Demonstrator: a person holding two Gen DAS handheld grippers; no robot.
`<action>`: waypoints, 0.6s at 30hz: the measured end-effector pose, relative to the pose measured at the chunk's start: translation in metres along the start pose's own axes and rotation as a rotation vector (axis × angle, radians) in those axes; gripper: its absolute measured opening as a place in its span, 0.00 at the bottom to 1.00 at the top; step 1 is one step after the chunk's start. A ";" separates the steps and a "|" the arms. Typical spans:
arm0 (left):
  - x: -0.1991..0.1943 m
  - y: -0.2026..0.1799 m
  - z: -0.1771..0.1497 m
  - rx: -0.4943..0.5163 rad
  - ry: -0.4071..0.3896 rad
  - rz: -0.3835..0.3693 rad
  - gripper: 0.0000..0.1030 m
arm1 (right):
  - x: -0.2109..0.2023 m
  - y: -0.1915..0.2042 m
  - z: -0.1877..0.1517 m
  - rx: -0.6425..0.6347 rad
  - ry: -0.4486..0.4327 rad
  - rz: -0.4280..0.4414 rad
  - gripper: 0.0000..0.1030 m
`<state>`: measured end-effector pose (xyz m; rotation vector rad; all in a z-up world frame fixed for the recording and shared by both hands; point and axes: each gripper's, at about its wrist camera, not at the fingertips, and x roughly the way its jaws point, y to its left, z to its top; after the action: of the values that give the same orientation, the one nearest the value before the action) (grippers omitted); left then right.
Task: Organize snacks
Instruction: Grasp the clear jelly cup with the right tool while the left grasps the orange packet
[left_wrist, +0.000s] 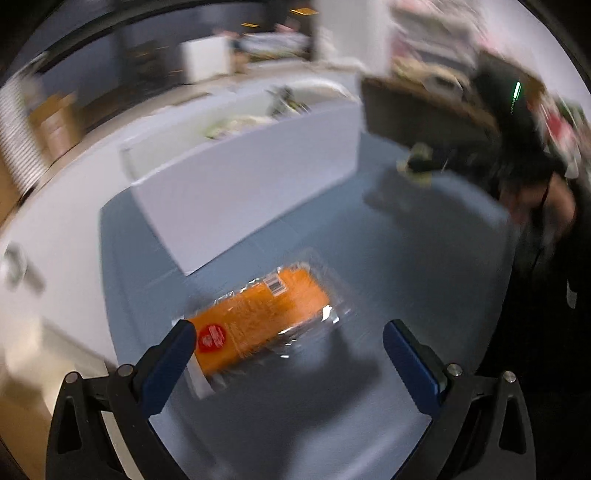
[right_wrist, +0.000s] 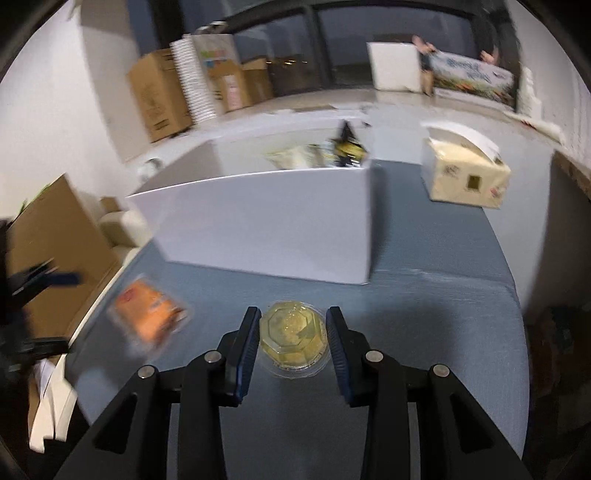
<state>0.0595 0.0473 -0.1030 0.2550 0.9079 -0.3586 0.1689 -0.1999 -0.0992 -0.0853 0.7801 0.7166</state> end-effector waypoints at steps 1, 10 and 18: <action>0.009 0.003 0.002 0.064 0.027 -0.024 1.00 | -0.005 0.005 -0.002 -0.007 -0.004 0.008 0.38; 0.058 0.027 0.023 0.372 0.171 -0.311 1.00 | -0.018 0.016 -0.015 -0.026 -0.004 0.052 0.38; 0.099 0.039 0.028 0.421 0.243 -0.333 1.00 | -0.024 0.005 -0.028 0.020 0.006 0.054 0.38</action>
<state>0.1514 0.0531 -0.1631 0.5454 1.1125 -0.8446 0.1370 -0.2180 -0.1022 -0.0490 0.7974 0.7596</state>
